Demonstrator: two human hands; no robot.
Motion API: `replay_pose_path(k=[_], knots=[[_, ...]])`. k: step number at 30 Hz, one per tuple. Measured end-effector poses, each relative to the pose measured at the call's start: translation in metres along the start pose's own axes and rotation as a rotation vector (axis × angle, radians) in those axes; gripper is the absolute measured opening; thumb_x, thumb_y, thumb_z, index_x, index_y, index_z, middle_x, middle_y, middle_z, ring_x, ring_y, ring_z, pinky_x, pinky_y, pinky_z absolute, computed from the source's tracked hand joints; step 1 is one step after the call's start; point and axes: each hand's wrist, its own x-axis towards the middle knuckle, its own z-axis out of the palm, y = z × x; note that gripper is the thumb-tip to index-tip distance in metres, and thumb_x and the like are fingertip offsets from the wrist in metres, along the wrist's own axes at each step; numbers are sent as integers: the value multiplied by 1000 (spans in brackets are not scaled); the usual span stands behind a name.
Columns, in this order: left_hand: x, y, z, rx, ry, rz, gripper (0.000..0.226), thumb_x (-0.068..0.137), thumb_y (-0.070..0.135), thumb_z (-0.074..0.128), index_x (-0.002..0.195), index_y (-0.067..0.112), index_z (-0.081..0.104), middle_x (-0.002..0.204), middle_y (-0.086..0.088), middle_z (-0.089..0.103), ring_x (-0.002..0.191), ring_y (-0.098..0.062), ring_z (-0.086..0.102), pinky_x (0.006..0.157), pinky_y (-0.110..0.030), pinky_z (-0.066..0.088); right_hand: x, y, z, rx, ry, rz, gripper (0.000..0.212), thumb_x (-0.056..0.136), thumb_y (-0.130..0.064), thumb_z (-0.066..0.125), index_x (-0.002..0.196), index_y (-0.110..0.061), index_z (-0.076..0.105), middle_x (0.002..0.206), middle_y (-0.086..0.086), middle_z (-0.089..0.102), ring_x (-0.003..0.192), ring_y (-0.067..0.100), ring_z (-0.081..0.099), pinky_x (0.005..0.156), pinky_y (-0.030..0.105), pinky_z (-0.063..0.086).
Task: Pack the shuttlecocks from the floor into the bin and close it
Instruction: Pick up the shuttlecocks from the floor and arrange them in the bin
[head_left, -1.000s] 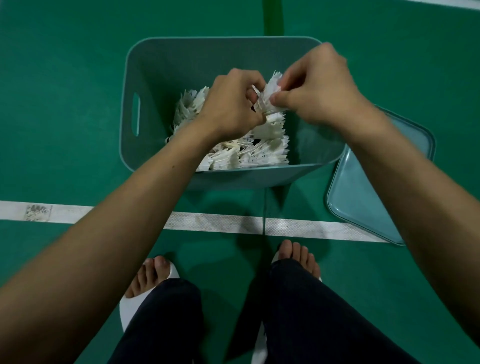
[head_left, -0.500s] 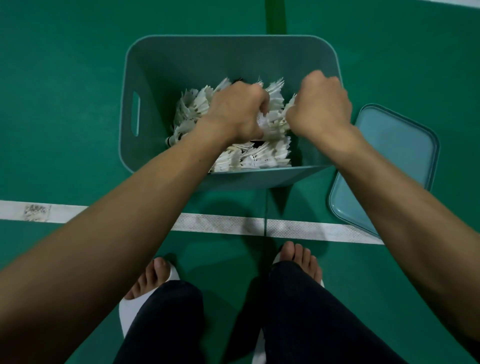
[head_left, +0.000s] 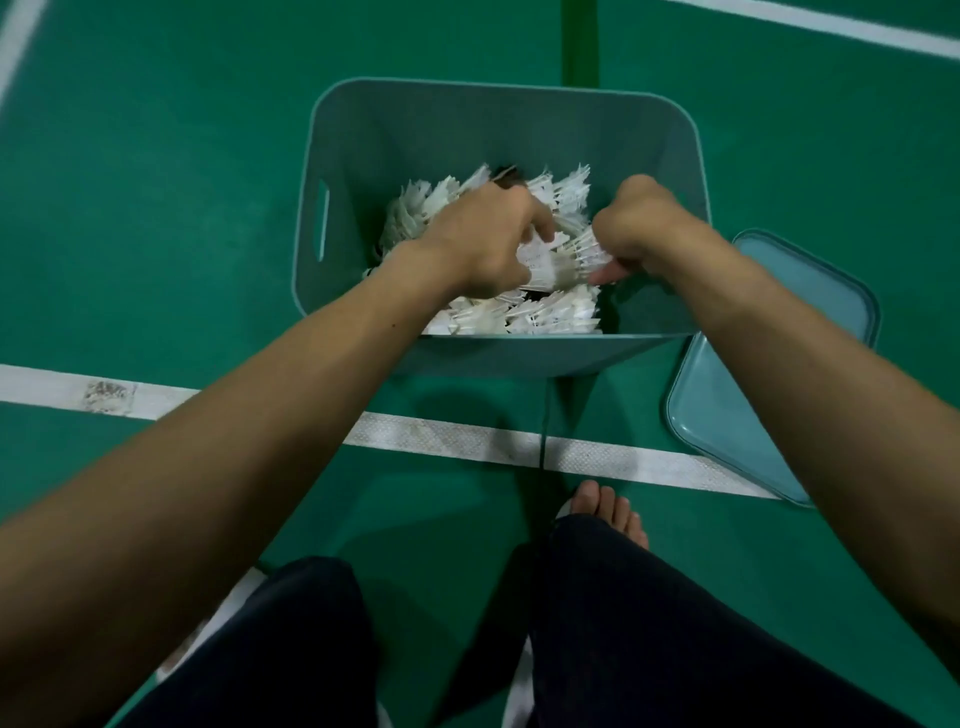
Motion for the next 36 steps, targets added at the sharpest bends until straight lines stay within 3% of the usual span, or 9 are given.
replay_pose_path(k=[3, 7, 14, 17, 21, 24, 29, 33, 36], knots=[[-7, -11, -6, -31, 43, 9, 48, 79, 11, 79, 124, 21, 67, 124, 0, 69, 111, -19, 62, 92, -40, 55, 7, 2, 6, 241, -28, 88, 10, 105, -2, 45, 112, 1, 52, 141, 23, 50, 34, 17, 63, 35, 21, 50], [-7, -16, -4, -46, 115, 13, 40, 82, 3, 69, 117, 22, 68, 117, 5, 69, 98, -13, 56, 79, -31, 46, 15, 10, 18, 214, -23, 124, 13, 104, 0, 45, 116, 0, 51, 135, 28, 57, 32, 13, 59, 33, 21, 48], [-5, -19, 1, -62, 63, 49, 47, 82, 4, 70, 125, 24, 68, 127, 1, 68, 110, -17, 63, 85, -30, 51, 4, 1, 12, 126, 88, 88, 14, 92, -2, 66, 83, -3, 55, 106, 19, 66, 45, 23, 69, 44, 30, 60], [-14, -20, -13, -41, 110, 49, 40, 83, 8, 71, 119, 24, 71, 121, 5, 71, 102, -13, 63, 83, -30, 50, -20, -9, 0, -204, 323, -88, 14, 88, -8, 63, 77, -4, 55, 78, 12, 62, 46, 16, 58, 41, 23, 48], [-46, -28, -48, -16, 232, 59, 27, 82, 22, 72, 109, 24, 72, 111, 5, 72, 100, -15, 63, 85, -41, 56, -56, -45, -7, -326, 419, -252, 20, 86, -20, 68, 86, -2, 58, 92, 14, 57, 90, 36, 65, 84, 42, 55], [-79, -40, -78, -24, 413, 66, 22, 81, 28, 69, 101, 22, 73, 100, 7, 70, 89, -12, 61, 83, -39, 55, -81, -87, 11, -285, 383, -451, 29, 86, -31, 69, 101, -7, 72, 92, 14, 60, 92, 32, 62, 91, 43, 56], [-144, -89, -104, -60, 701, -134, 16, 77, 30, 61, 90, 24, 68, 90, 7, 68, 85, -18, 64, 77, -41, 52, -123, -157, 71, -250, 319, -874, 30, 79, -33, 56, 98, -19, 75, 98, 6, 75, 97, 29, 69, 88, 43, 57], [-204, -155, -97, -100, 717, -387, 22, 78, 33, 66, 99, 25, 67, 99, 7, 69, 89, -17, 65, 78, -41, 54, -137, -205, 135, -467, 199, -1096, 37, 87, -36, 60, 119, -18, 67, 116, 7, 68, 123, 31, 52, 99, 43, 48], [-256, -207, -83, -115, 702, -579, 24, 80, 33, 68, 103, 25, 67, 104, 6, 67, 92, -18, 63, 80, -42, 54, -141, -238, 193, -582, 69, -1142, 40, 89, -35, 62, 123, -14, 65, 119, 13, 65, 125, 36, 49, 101, 44, 46]])
